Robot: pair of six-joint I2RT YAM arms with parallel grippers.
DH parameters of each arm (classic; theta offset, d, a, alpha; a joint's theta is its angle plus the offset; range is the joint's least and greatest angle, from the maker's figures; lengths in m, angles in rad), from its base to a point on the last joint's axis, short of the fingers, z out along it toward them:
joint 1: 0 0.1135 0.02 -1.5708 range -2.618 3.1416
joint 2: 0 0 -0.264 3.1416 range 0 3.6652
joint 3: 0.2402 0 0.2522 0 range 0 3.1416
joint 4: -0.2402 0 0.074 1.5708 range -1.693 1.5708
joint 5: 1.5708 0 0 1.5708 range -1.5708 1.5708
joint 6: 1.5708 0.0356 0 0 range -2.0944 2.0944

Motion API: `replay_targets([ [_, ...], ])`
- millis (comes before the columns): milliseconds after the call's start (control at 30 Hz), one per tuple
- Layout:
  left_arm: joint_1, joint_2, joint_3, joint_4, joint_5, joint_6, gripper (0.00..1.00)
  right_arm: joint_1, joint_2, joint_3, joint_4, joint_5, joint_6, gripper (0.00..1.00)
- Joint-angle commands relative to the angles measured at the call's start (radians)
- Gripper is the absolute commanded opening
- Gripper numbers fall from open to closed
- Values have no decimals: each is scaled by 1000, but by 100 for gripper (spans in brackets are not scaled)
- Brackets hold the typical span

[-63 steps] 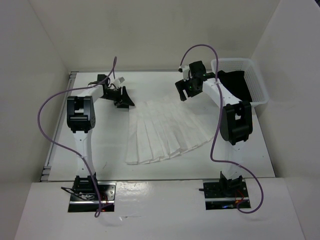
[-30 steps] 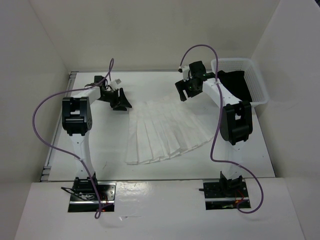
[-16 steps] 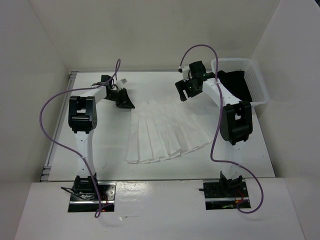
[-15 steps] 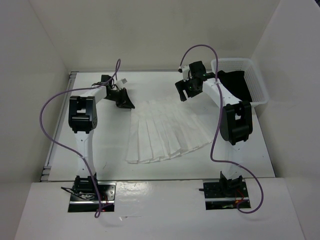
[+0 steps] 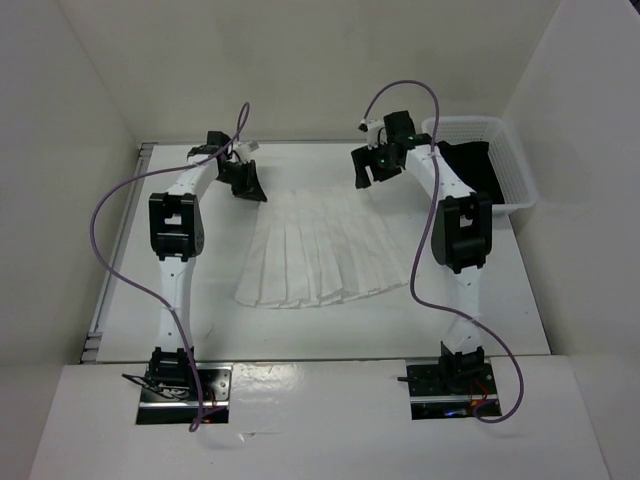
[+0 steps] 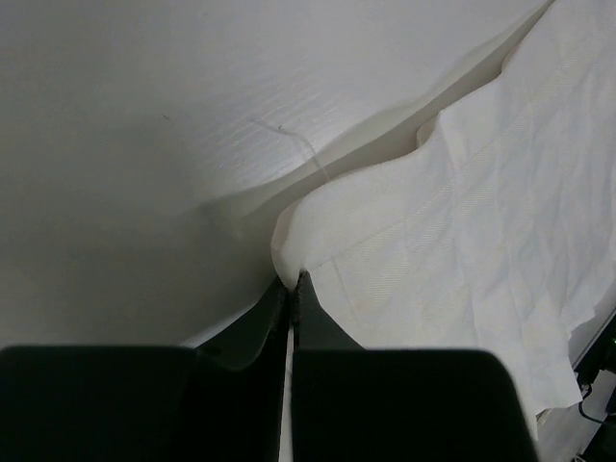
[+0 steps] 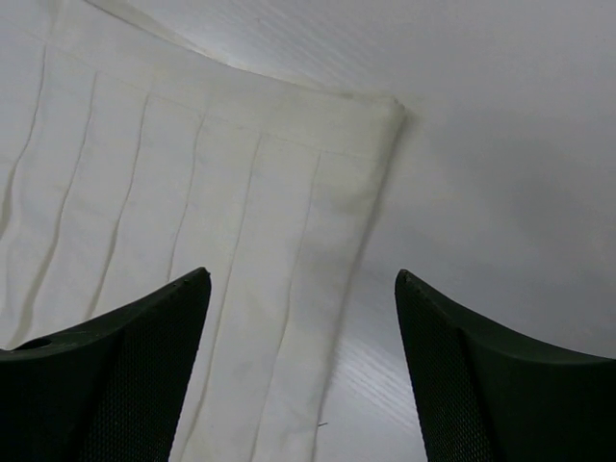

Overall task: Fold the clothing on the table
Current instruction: Fold the skirt

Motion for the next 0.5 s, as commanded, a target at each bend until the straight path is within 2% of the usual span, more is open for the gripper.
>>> replay_targets([
  [0,4,29,20,-80,-67,82,0,-73,72,113,-68,-172,15,81],
  [133,-5,-32,-75,-83,-55,131,0,-104,137,161,-93,-269,6,80],
  [333,-49,-111,-211,-59,-66,208,1,-133,245,247,-131,-386,-23,63],
  [467,-60,-129,-236,-49,-75,217,2,-133,307,333,-171,-432,-32,62],
])
